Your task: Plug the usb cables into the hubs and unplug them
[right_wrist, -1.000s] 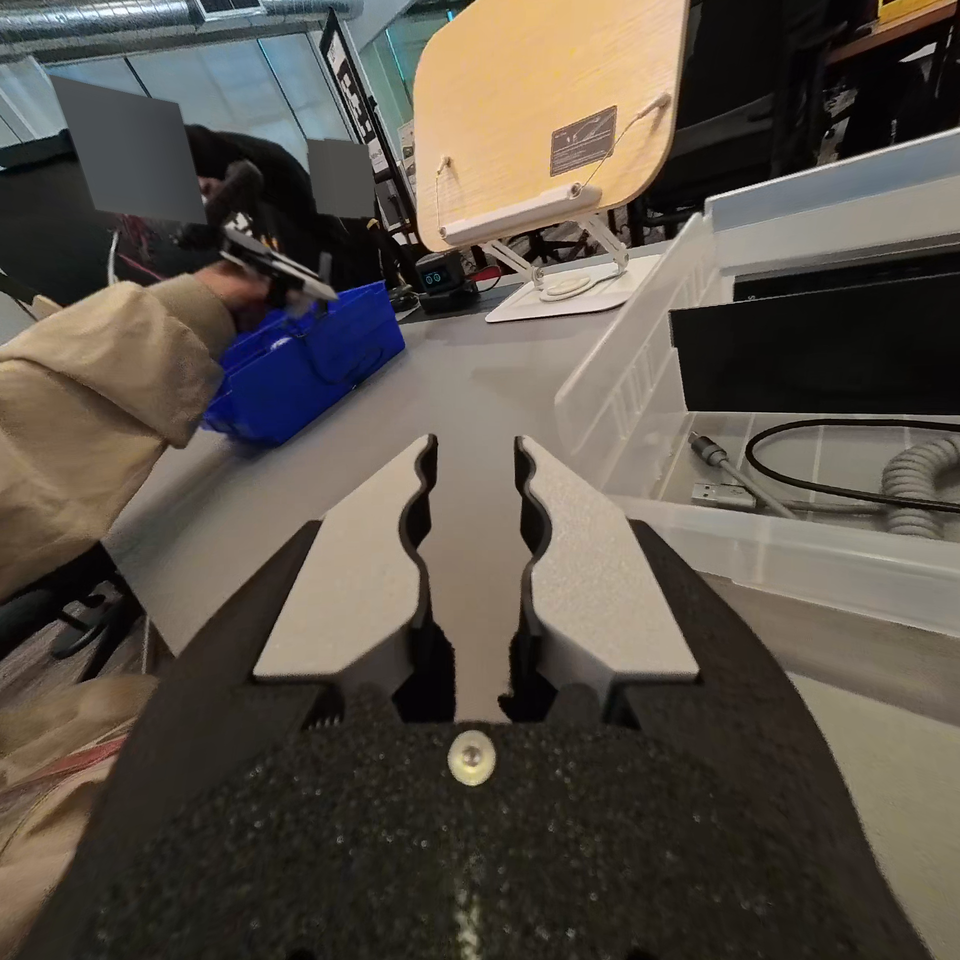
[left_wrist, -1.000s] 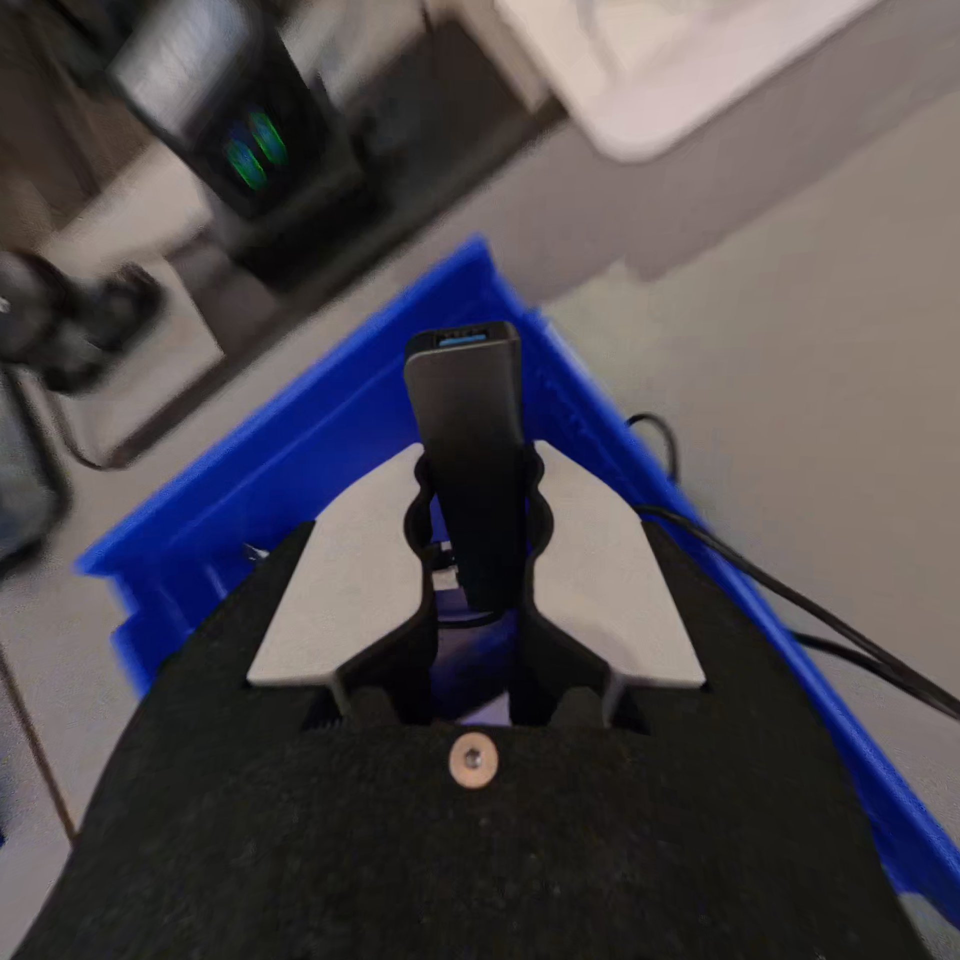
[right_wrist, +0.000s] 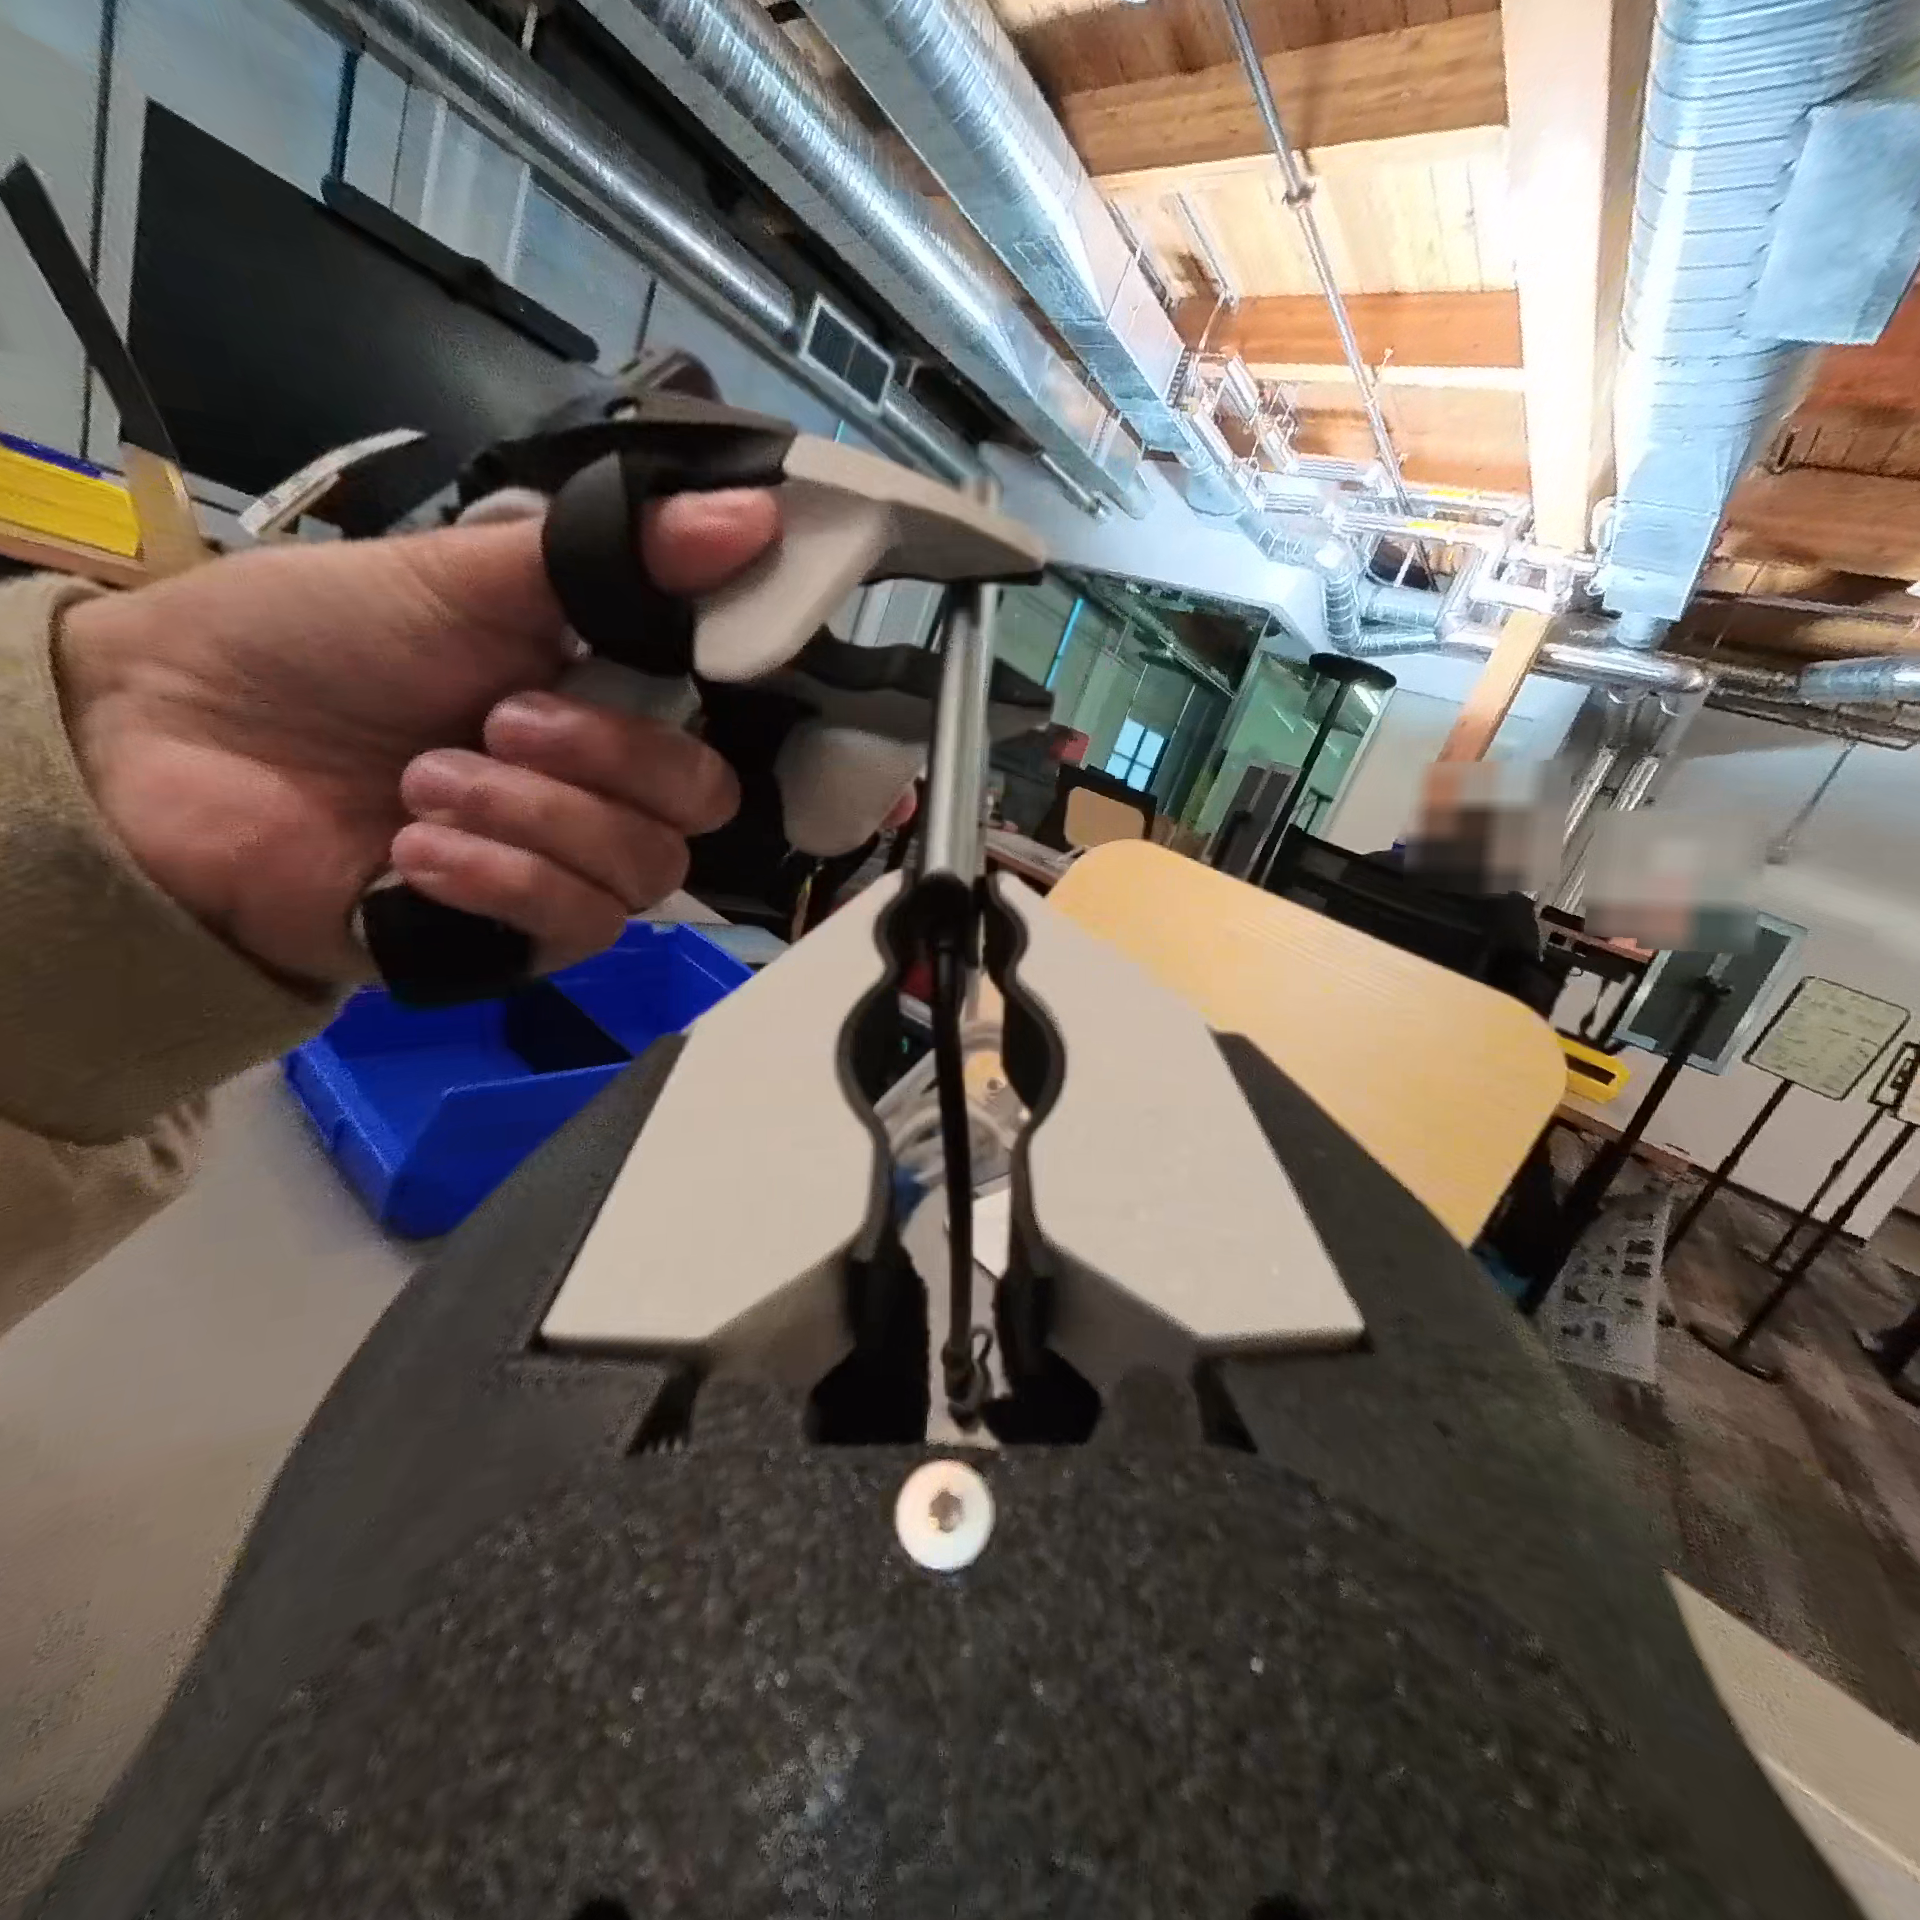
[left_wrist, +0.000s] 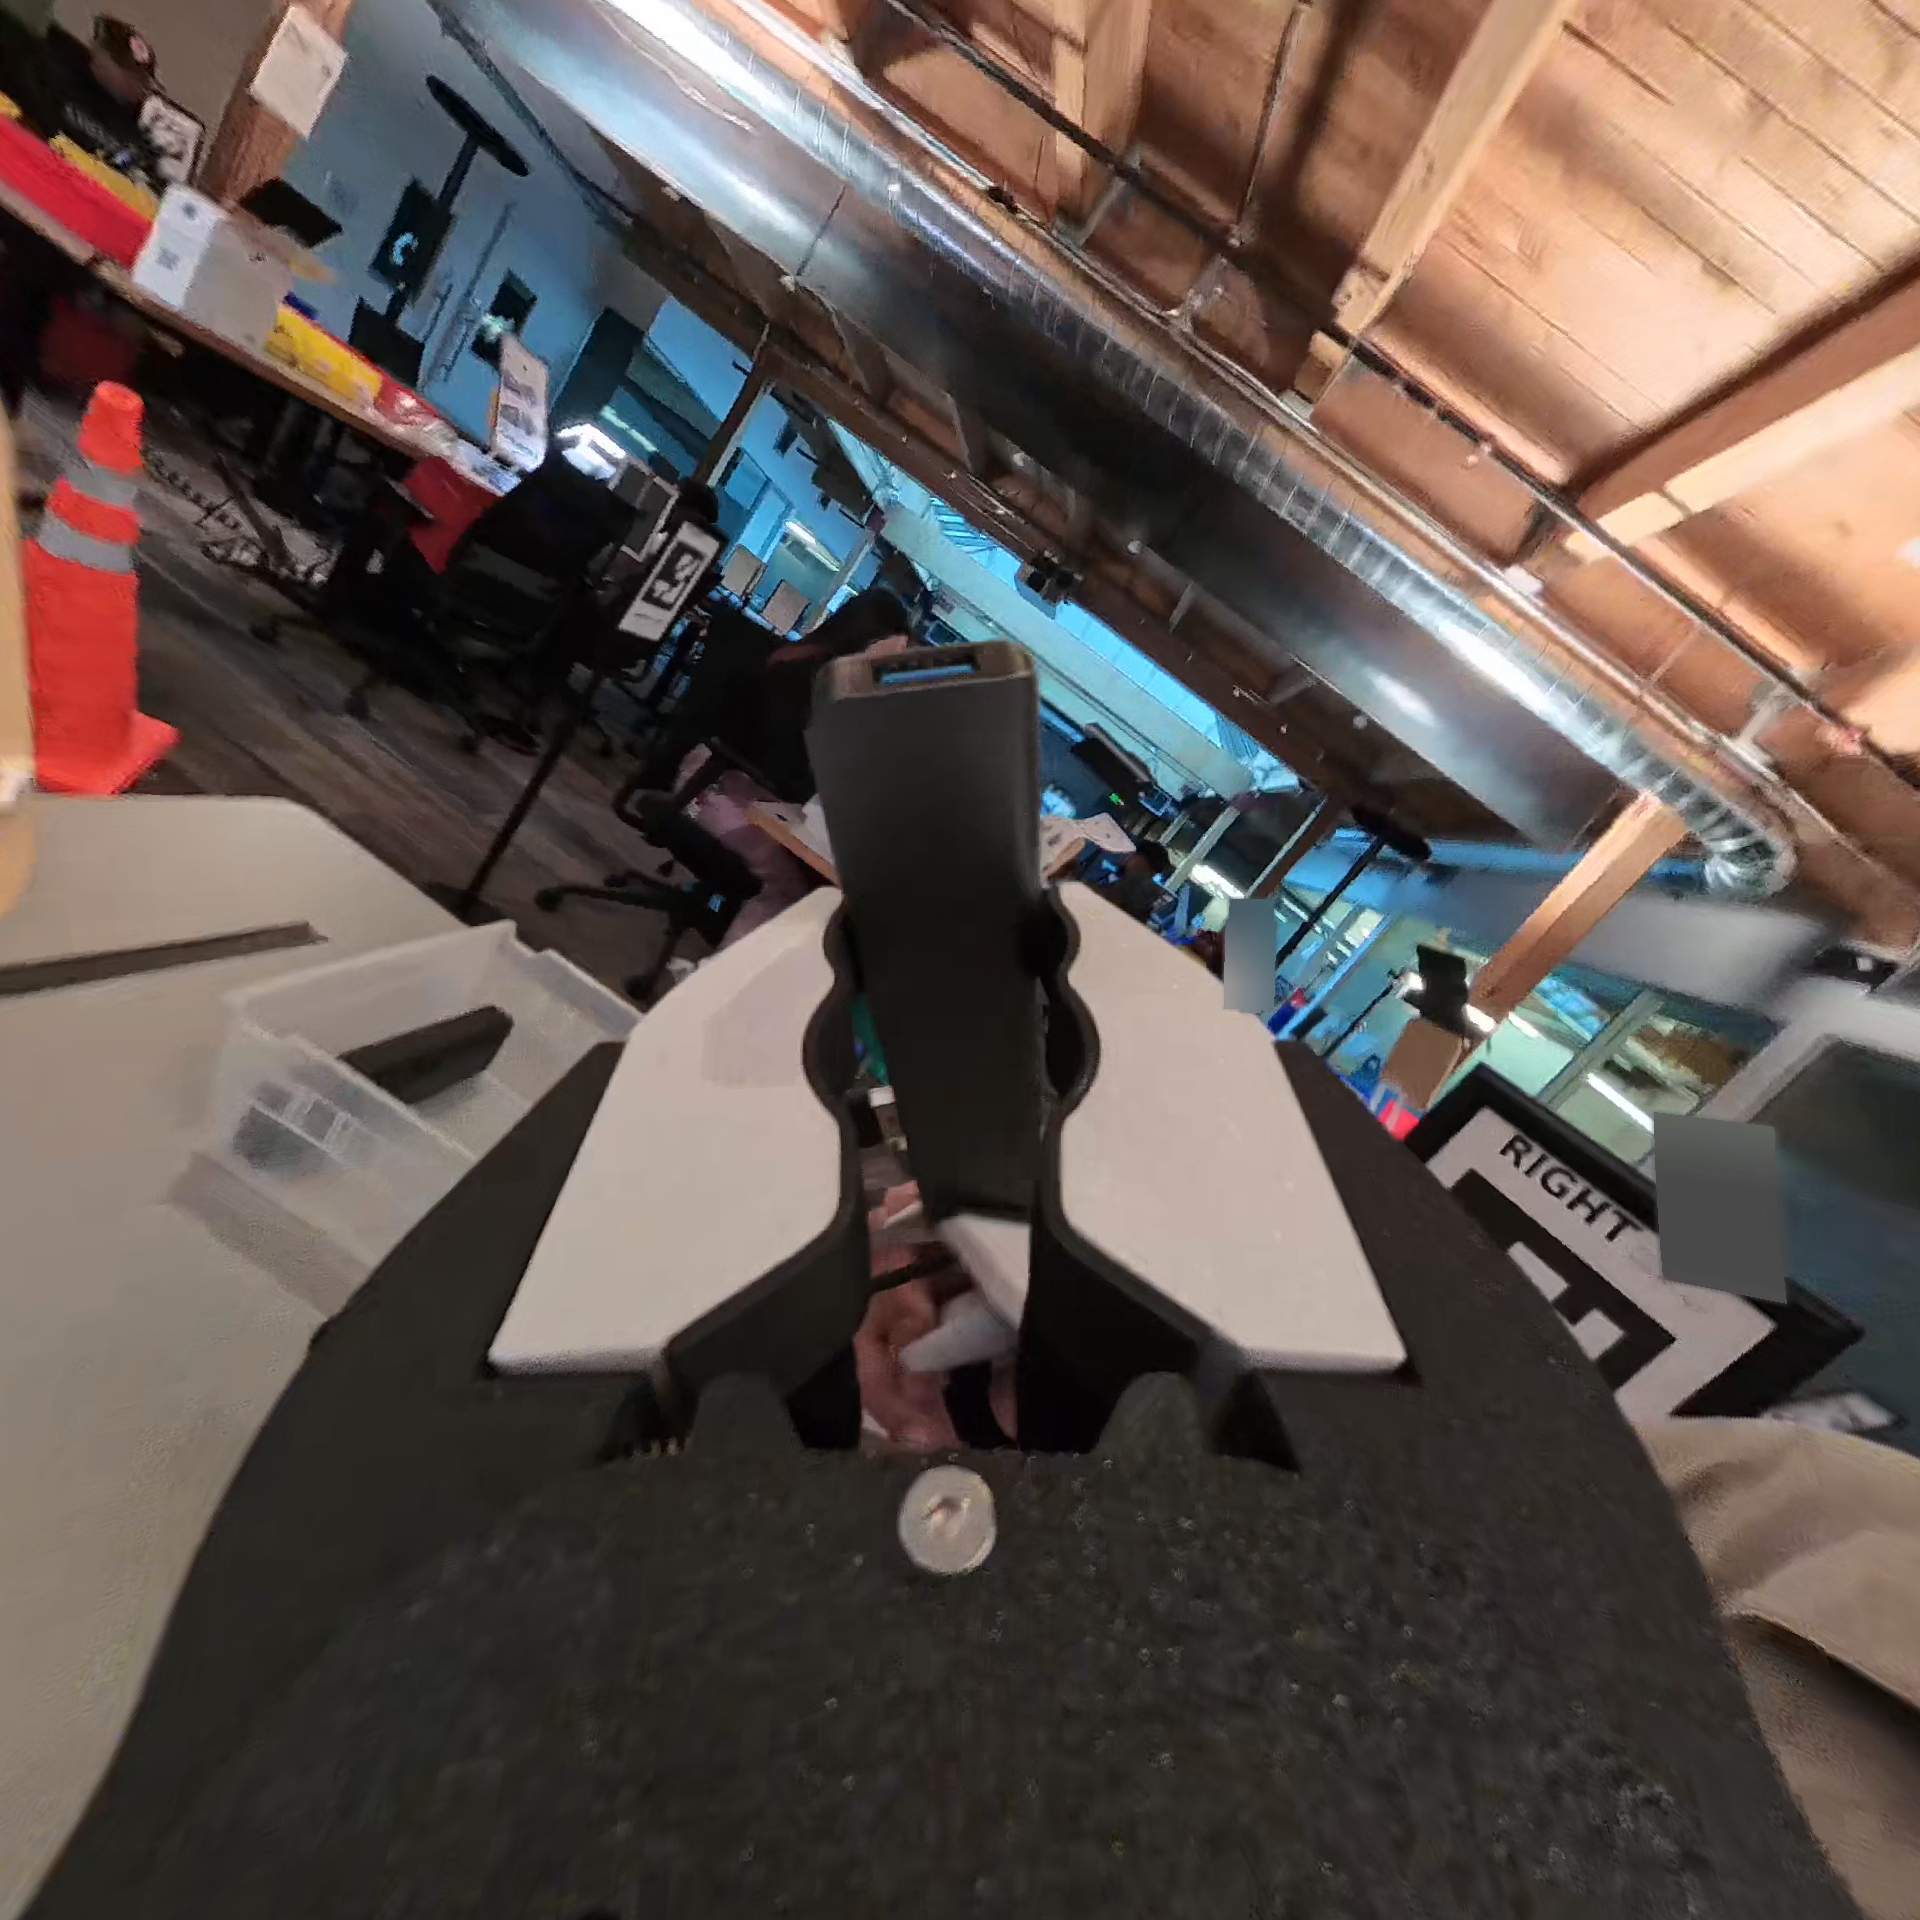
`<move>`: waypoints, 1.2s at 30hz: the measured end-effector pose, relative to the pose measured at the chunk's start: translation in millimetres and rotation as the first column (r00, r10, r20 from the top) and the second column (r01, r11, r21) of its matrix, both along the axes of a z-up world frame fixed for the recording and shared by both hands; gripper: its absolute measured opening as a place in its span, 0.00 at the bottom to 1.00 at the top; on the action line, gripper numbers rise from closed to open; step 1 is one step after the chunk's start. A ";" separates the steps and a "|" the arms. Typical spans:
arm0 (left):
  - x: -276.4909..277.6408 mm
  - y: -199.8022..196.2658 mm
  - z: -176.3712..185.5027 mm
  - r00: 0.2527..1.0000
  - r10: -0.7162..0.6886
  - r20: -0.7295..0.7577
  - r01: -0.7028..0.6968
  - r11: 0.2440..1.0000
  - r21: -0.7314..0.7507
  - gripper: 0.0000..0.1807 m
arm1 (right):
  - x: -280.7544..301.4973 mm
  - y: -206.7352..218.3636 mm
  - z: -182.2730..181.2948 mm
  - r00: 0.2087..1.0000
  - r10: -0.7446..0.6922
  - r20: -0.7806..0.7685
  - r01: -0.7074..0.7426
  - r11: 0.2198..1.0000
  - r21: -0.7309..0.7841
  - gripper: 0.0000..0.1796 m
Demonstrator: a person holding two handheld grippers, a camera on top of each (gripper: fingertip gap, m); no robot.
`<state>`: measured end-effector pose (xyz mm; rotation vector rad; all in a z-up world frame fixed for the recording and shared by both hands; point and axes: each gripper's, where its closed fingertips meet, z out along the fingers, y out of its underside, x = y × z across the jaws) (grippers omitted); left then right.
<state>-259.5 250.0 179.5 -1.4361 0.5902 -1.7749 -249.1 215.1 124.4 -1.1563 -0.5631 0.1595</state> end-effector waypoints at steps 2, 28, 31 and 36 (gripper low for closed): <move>-8.2 4.8 -16.4 1.000 0.016 0.006 -0.016 1.000 -0.012 0.18 | -2.3 5.0 -13.1 0.998 0.057 0.026 -0.055 0.997 -0.057 0.06; -60.8 -55.5 -147.1 0.901 0.224 -0.371 0.272 0.374 0.887 0.38 | -10.6 -23.8 -116.0 0.343 0.347 -0.873 -0.803 -0.375 -0.464 0.05; -53.5 -64.3 -150.9 0.900 0.180 -0.398 0.305 0.393 0.868 0.36 | -12.0 -28.2 -116.3 0.293 0.332 -0.897 -0.804 -0.422 -0.419 0.05; -43.6 -61.6 -158.7 0.889 0.202 -0.411 0.308 0.398 0.864 0.27 | -16.8 -32.7 -118.8 0.272 0.324 -0.906 -0.792 -0.459 -0.402 0.05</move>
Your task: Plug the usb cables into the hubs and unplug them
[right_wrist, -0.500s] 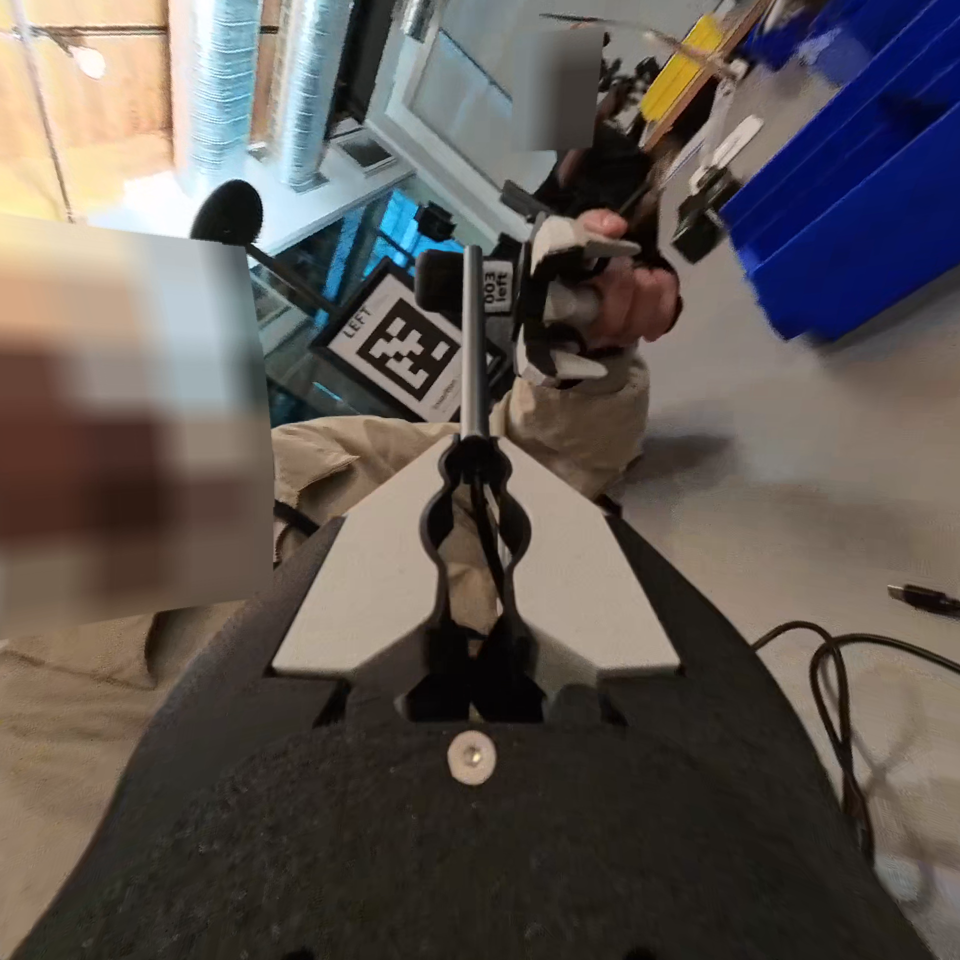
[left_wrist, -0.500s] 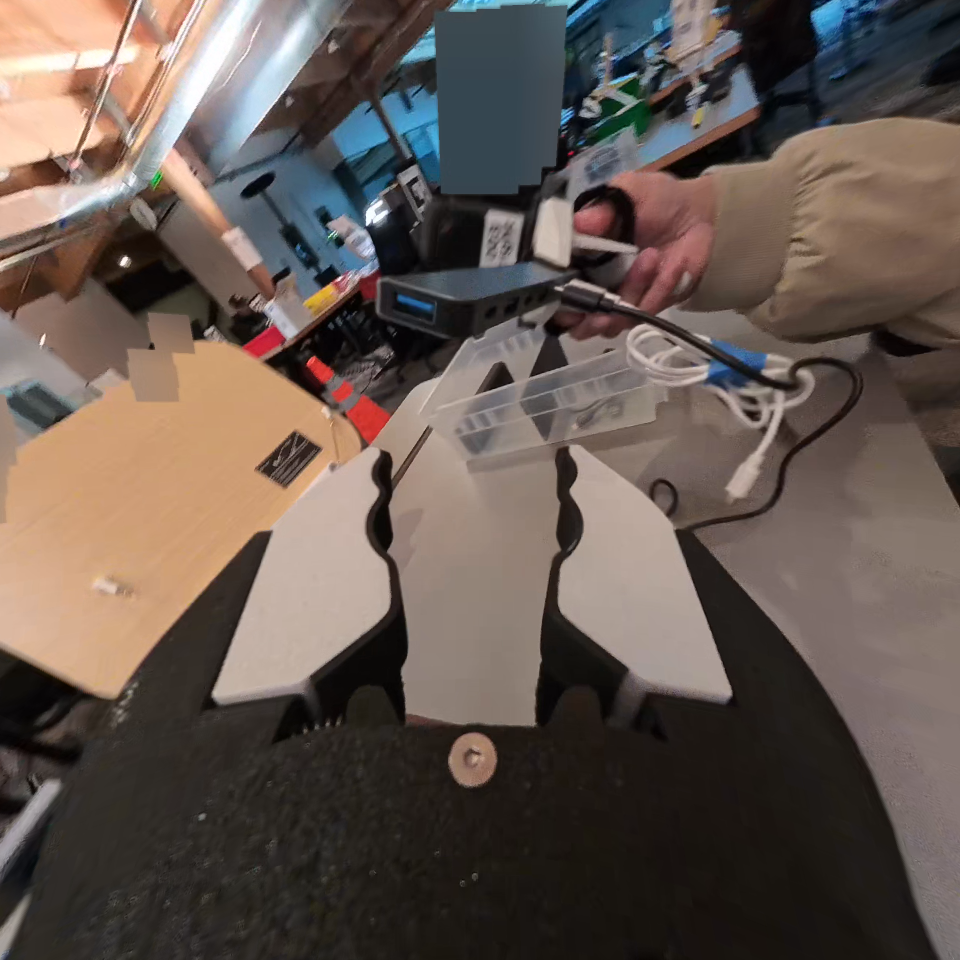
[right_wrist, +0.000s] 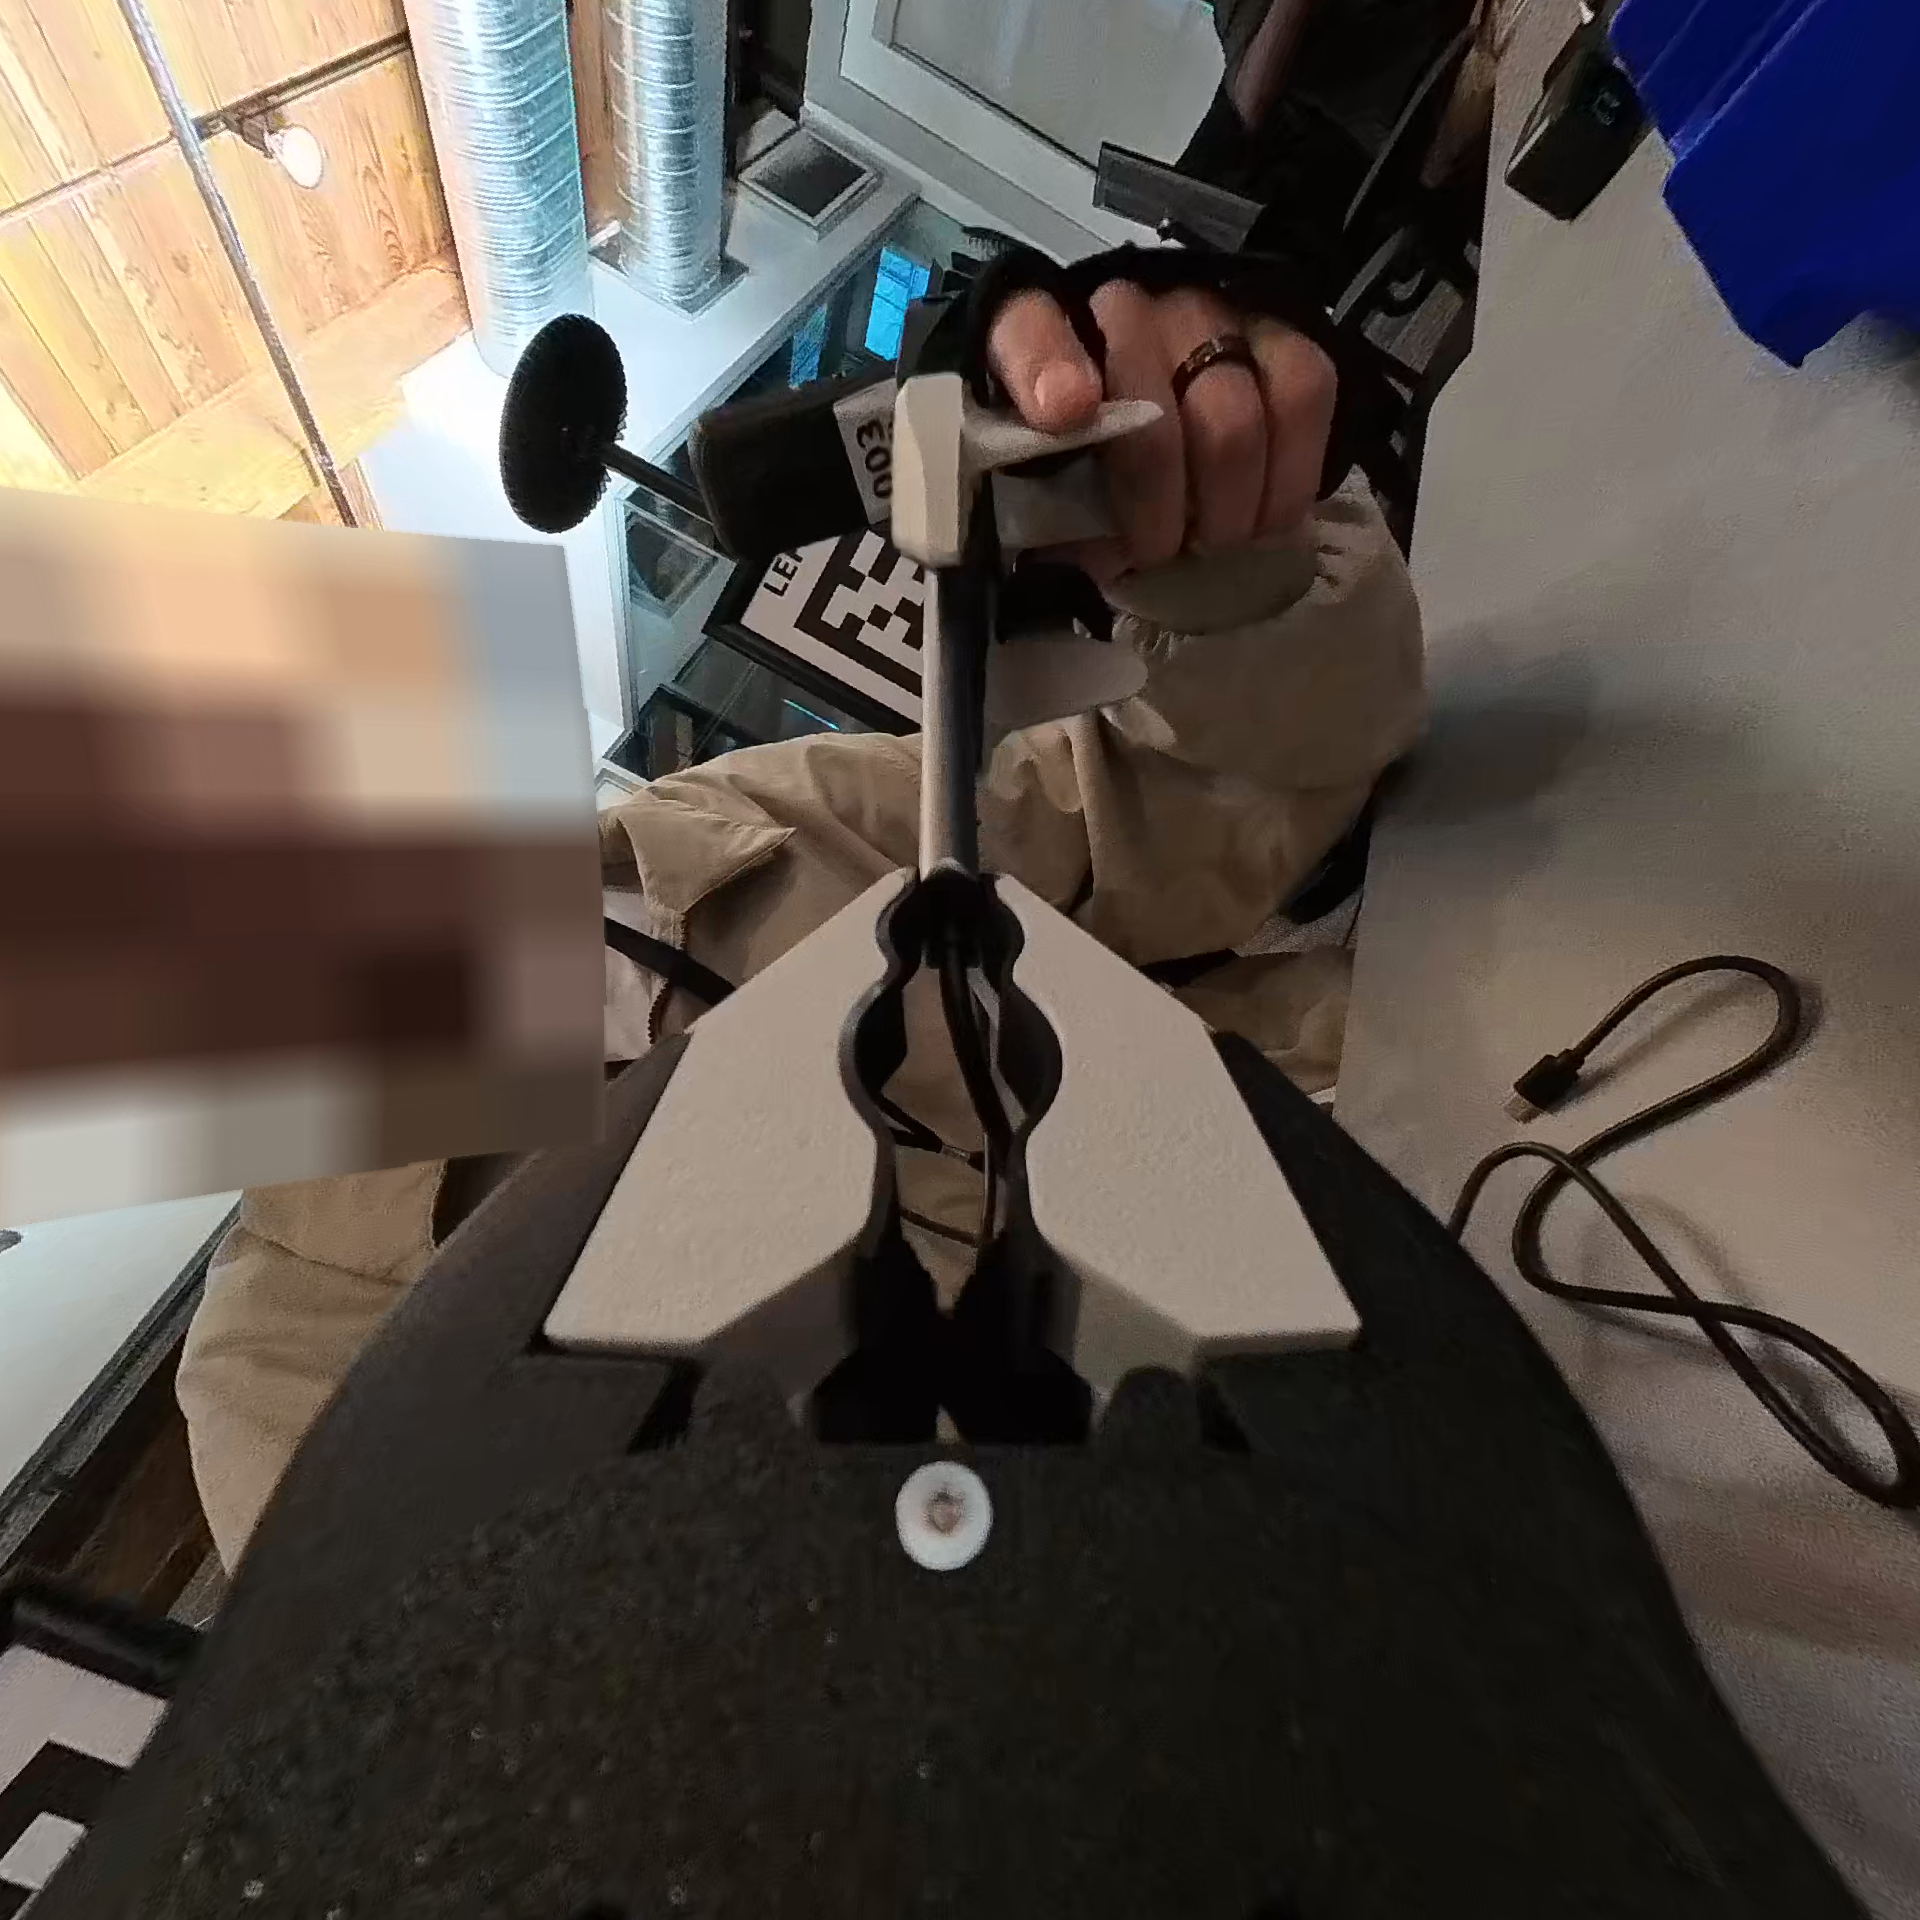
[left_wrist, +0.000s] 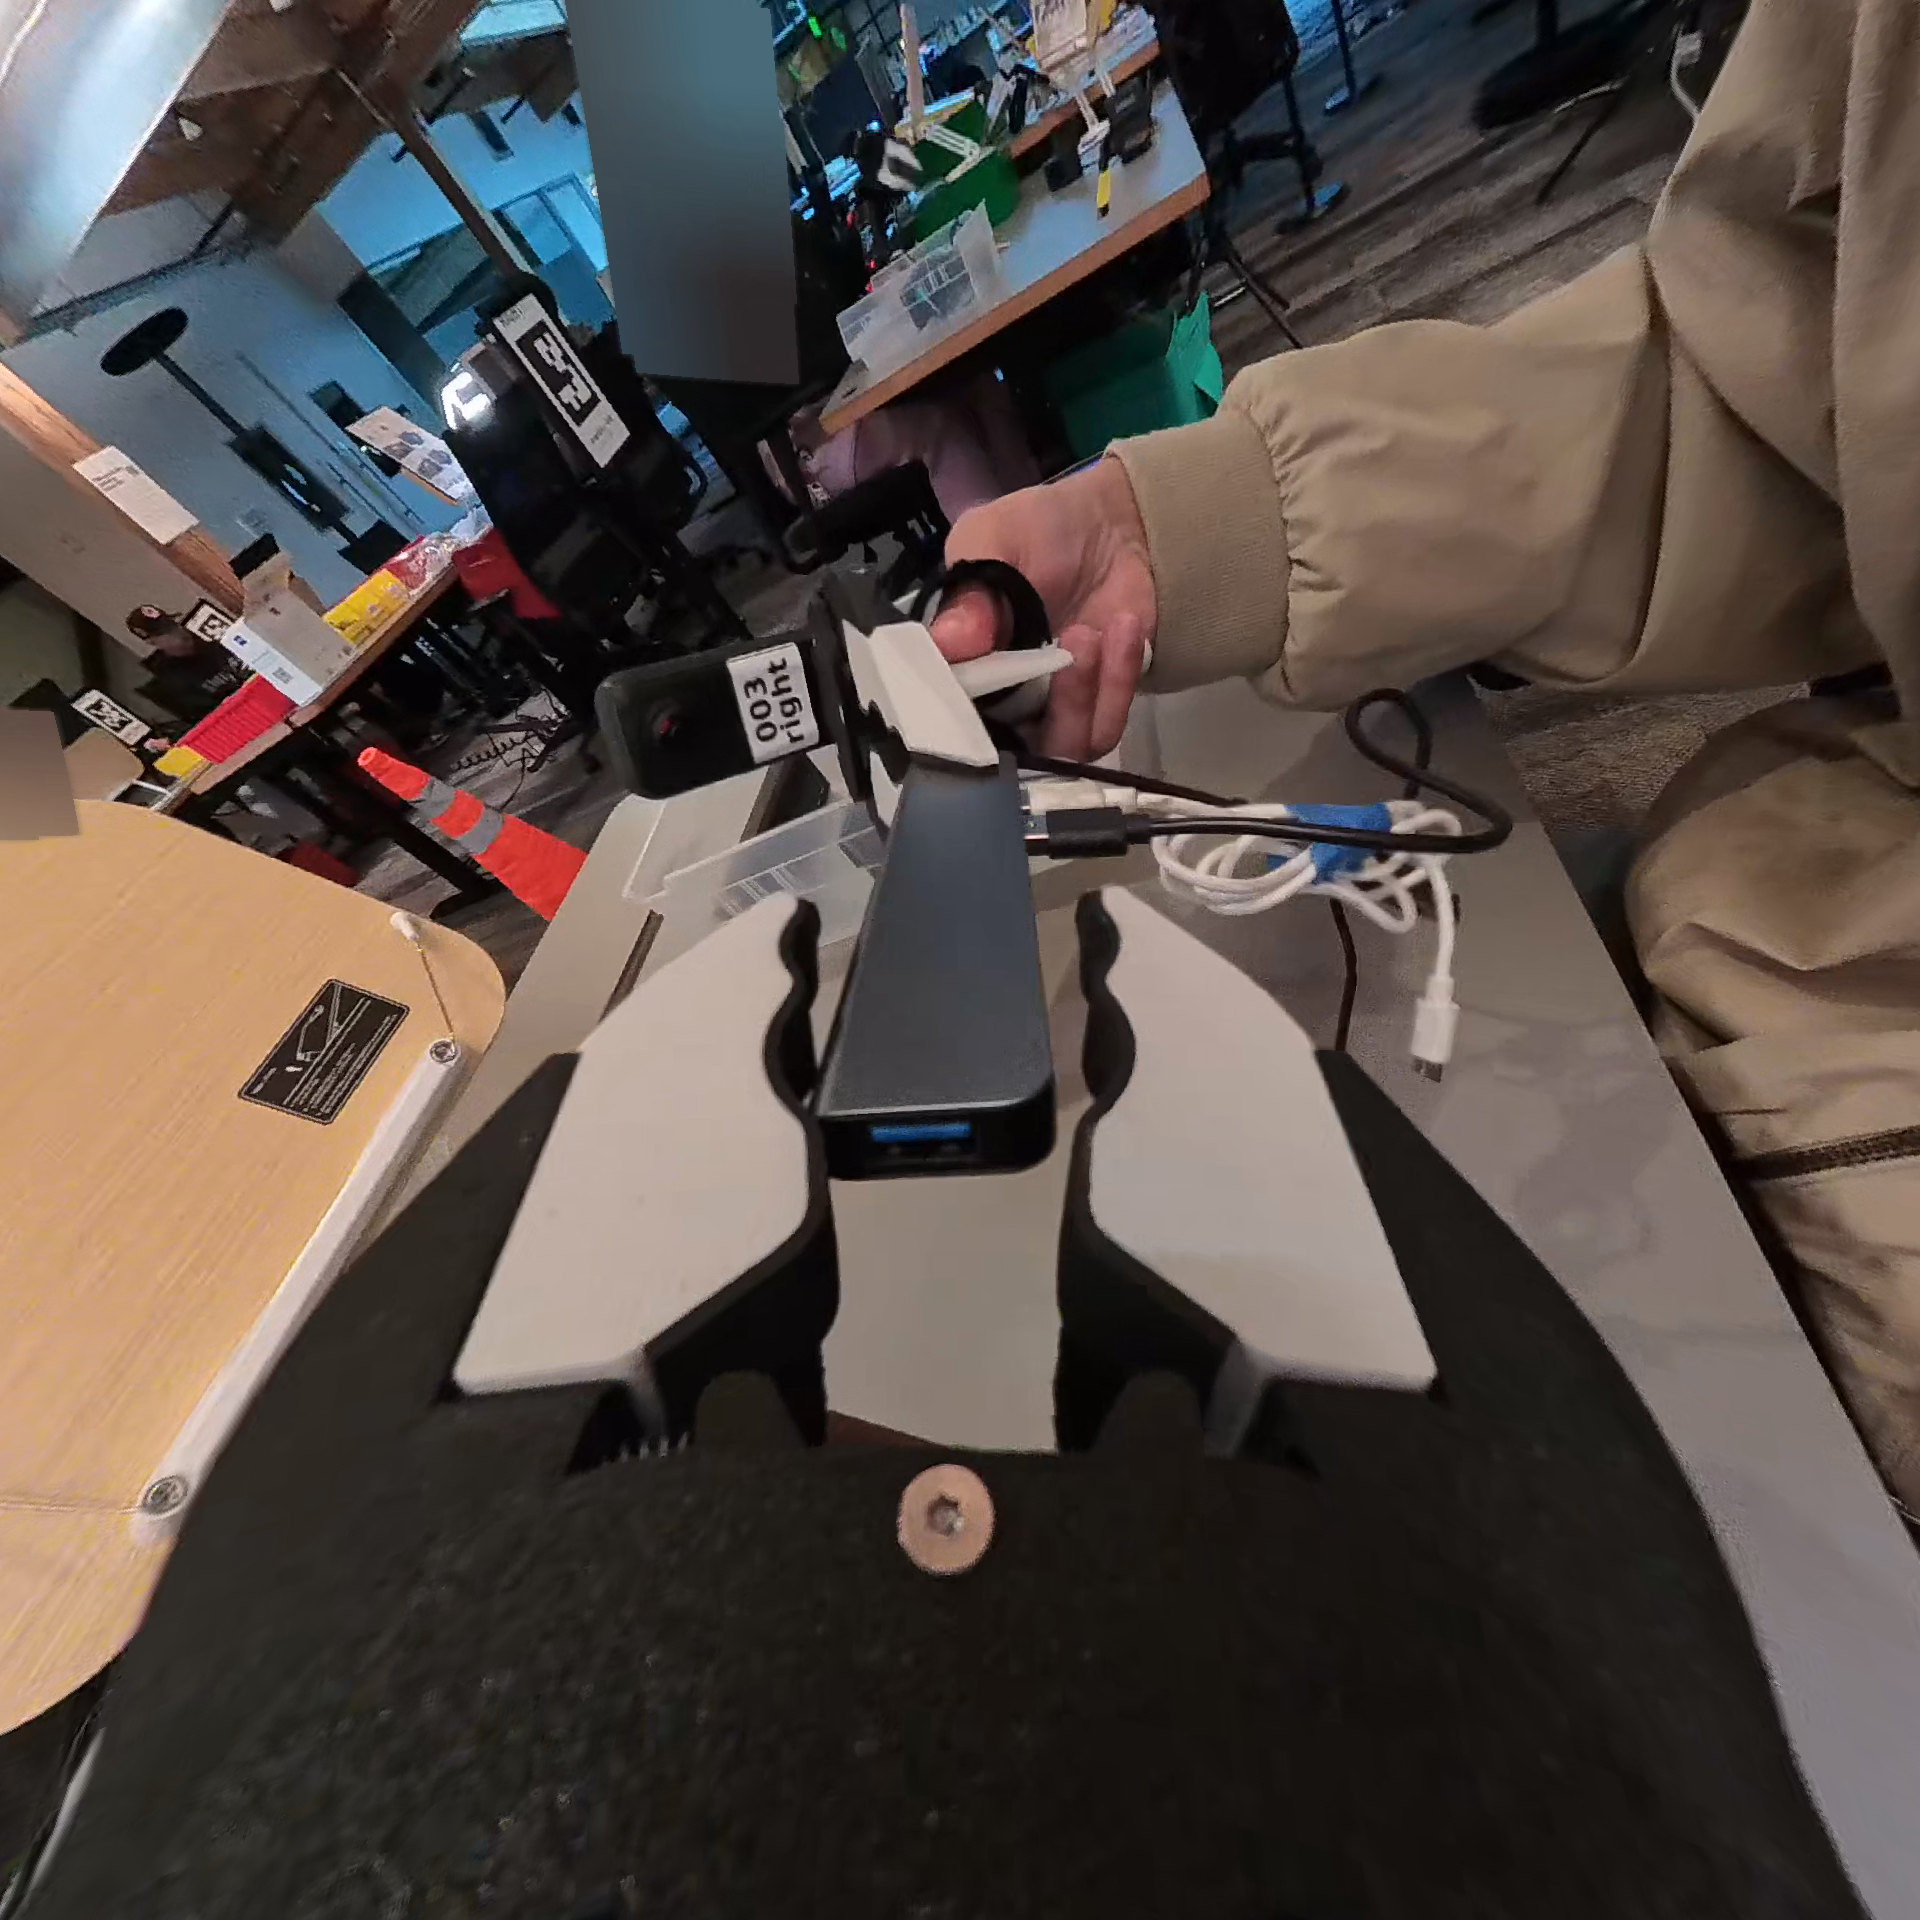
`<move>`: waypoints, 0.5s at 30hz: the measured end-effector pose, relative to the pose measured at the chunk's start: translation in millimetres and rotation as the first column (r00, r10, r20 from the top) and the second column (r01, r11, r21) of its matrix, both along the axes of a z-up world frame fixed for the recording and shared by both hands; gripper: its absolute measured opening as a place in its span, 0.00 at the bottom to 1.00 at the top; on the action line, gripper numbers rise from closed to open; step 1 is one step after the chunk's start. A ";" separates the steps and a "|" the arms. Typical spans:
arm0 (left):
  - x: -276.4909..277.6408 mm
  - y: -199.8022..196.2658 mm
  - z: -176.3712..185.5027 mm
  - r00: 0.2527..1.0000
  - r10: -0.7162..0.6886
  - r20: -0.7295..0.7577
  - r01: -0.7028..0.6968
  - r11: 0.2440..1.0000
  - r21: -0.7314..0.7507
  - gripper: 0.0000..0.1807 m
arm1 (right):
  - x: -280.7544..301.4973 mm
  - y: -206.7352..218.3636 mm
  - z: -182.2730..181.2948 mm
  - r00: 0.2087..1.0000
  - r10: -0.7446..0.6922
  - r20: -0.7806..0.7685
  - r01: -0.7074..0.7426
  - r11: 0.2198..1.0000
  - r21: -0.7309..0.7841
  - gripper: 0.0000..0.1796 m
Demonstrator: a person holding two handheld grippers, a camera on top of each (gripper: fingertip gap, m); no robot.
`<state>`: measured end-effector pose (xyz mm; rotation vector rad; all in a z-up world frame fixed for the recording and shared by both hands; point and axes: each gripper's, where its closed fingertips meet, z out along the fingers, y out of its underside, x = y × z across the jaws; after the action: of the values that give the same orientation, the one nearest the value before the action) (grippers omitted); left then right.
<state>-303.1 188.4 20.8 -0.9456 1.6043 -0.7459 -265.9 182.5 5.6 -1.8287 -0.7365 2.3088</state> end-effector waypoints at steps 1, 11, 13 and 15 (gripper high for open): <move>0.0 -0.6 0.7 1.000 -0.001 0.002 0.001 1.000 -0.010 0.25 | 0.4 0.8 -0.3 1.000 -0.003 0.002 0.003 1.000 -0.004 0.05; -3.1 6.9 -21.6 0.990 0.077 -0.114 -0.088 0.992 -0.090 0.22 | 4.1 6.4 -7.7 0.998 -0.032 0.055 0.032 0.999 0.000 0.05; -5.3 9.4 -25.7 0.985 0.104 -0.141 -0.114 0.991 -0.065 0.21 | 3.9 7.0 -9.9 0.997 -0.041 0.072 0.040 0.999 0.010 0.05; -9.9 12.1 -27.0 0.977 0.135 -0.167 -0.143 0.989 -0.033 0.20 | 4.3 8.3 -12.4 0.994 -0.053 0.095 0.051 0.998 0.024 0.05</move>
<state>-313.0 200.5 -6.2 -1.1647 1.6492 -0.6220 -261.6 190.8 -6.9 -1.9370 -0.7137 2.1865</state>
